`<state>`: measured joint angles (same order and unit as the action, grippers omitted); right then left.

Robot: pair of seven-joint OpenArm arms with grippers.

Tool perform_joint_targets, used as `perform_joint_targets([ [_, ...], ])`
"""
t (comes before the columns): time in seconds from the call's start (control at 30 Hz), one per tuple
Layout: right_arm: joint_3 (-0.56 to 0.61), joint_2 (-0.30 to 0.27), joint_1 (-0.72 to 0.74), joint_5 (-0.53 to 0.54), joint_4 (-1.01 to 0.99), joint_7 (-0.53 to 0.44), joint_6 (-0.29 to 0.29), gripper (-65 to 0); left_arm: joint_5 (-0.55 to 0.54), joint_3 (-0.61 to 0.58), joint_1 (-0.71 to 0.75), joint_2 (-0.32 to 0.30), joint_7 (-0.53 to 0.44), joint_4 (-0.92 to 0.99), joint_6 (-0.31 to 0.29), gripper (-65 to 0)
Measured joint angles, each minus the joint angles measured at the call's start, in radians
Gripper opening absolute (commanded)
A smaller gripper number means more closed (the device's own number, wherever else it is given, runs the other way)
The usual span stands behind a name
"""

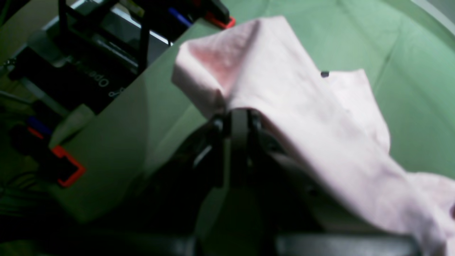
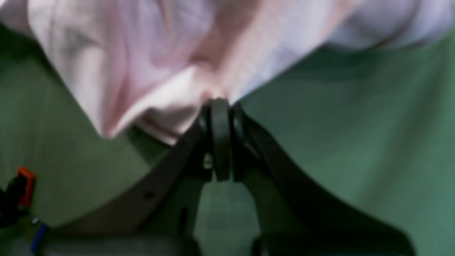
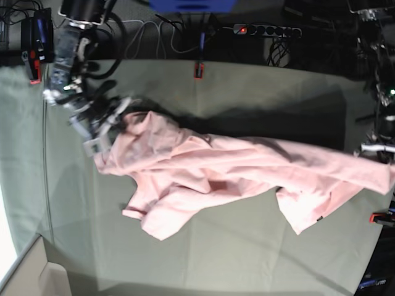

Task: Layout the t-shirt on the table in an organized manner, then fold the t-shirt properly
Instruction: 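Lift the t-shirt high with both grippers and lay it flat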

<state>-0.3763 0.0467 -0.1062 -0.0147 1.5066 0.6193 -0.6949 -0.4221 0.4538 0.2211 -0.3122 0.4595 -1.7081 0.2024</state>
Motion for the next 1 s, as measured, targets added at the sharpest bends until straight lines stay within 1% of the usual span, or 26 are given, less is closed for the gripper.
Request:
perform_joint_targets([
  [0.07, -0.047, -0.013, 0.009, 0.003, 0.088, -0.009, -0.003, -65.0, -0.002, -0.002, -0.037, -0.001, -0.005, 0.000, -0.005, -65.0],
  [0.13, -0.101, -0.013, 0.040, -0.002, 0.173, -0.002, -0.005, -65.0, -0.005, -0.006, -0.087, 0.000, -0.004, 0.001, -0.009, -65.0],
  [0.17, -0.125, -0.011, 0.064, 0.000, 0.212, 0.011, -0.005, -65.0, -0.001, -0.006, -0.114, 0.004, -0.003, 0.001, -0.007, -65.0],
  [0.23, -0.167, -0.011, 0.122, 0.014, 0.264, 0.006, -0.012, -65.0, -0.005, -0.010, -0.163, 0.010, -0.011, 0.010, -0.010, -65.0],
  [0.33, -0.197, -0.049, 0.219, 0.022, 0.291, 0.000, -0.018, -65.0, 0.006, -0.072, -0.251, 0.002, -0.010, 0.055, 0.002, -65.0],
  [0.4, -0.205, -0.080, 0.277, 0.008, 0.293, 0.003, -0.015, -65.0, -0.003, -0.106, -0.305, 0.002, -0.001, 0.076, -0.015, -65.0],
  [0.5, -0.210, -0.121, 0.352, 0.010, 0.280, 0.008, -0.014, -65.0, -0.002, -0.147, -0.385, 0.002, -0.004, 0.114, -0.011, -65.0],
  [0.57, -0.205, -0.151, 0.414, 0.006, 0.234, 0.010, -0.017, -65.0, 0.000, -0.186, -0.454, 0.002, -0.006, 0.169, -0.009, -65.0],
  [0.63, -0.203, -0.166, 0.488, 0.002, 0.180, 0.011, -0.017, -65.0, -0.008, -0.225, -0.526, 0.005, -0.001, 0.220, -0.007, -65.0],
  [0.73, -0.197, -0.205, 0.594, 0.008, 0.077, 0.011, -0.018, -65.0, -0.011, -0.256, -0.618, 0.010, -0.004, 0.275, -0.012, -65.0],
  [0.83, -0.191, -0.246, 0.705, 0.004, -0.054, 0.010, -0.017, -65.0, -0.003, -0.288, -0.739, 0.029, -0.007, 0.375, 0.000, -65.0],
  [0.9, -0.141, -0.286, 0.793, -0.005, -0.153, 0.017, -0.010, -65.0, -0.011, -0.301, -0.828, 0.053, -0.006, 0.443, -0.007, -65.0],
  [1.0, -0.072, -0.323, 0.914, 0.002, -0.256, 0.014, -0.016, -65.0, -0.007, -0.314, -0.940, 0.083, 0.000, 0.505, 0.000, -65.0],
])
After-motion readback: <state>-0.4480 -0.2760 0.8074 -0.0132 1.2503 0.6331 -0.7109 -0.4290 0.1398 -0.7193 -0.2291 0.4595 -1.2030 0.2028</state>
